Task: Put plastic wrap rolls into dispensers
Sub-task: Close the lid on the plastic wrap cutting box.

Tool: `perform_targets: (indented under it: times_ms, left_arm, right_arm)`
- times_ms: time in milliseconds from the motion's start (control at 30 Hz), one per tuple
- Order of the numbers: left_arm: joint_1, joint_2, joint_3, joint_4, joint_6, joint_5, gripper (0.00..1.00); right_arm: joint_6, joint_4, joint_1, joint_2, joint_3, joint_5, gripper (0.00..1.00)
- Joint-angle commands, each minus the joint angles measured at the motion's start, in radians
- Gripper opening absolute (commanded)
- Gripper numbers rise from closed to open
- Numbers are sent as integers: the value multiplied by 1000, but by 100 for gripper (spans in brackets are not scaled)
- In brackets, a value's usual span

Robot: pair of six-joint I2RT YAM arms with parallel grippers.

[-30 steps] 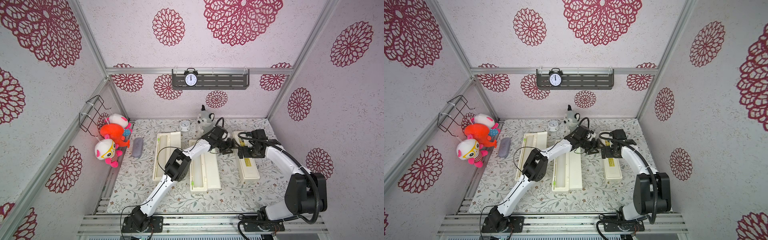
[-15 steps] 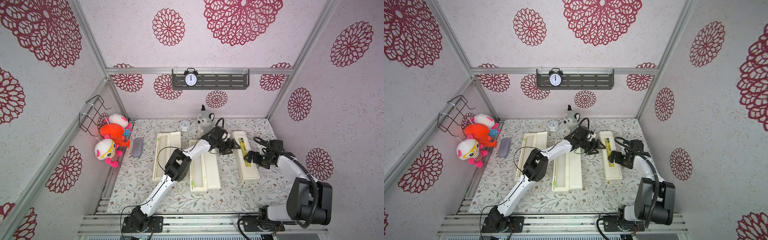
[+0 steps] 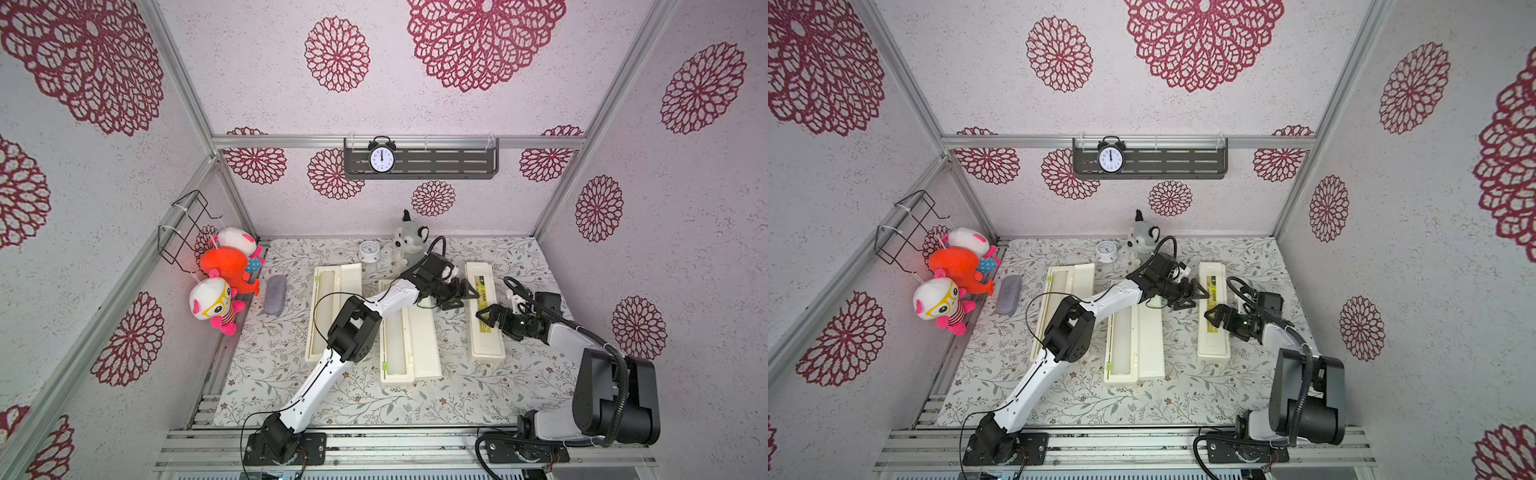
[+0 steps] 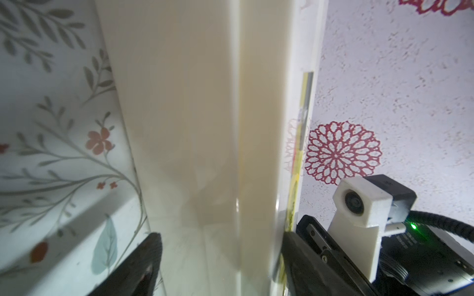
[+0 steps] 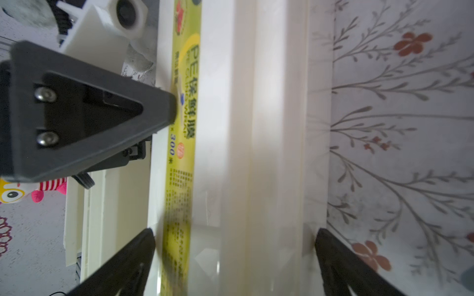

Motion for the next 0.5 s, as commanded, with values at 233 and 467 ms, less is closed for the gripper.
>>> perform_targets:
  times_ms: [233,467]
  left_arm:
    - [-6,-33,-105,-49,17,-15,77]
    - [-18,-87,-197,-18,17,-25,77]
  right_arm:
    - [214,97,114,-130,-133,-126,86]
    - [379,206,147,-224,-237,-94,83]
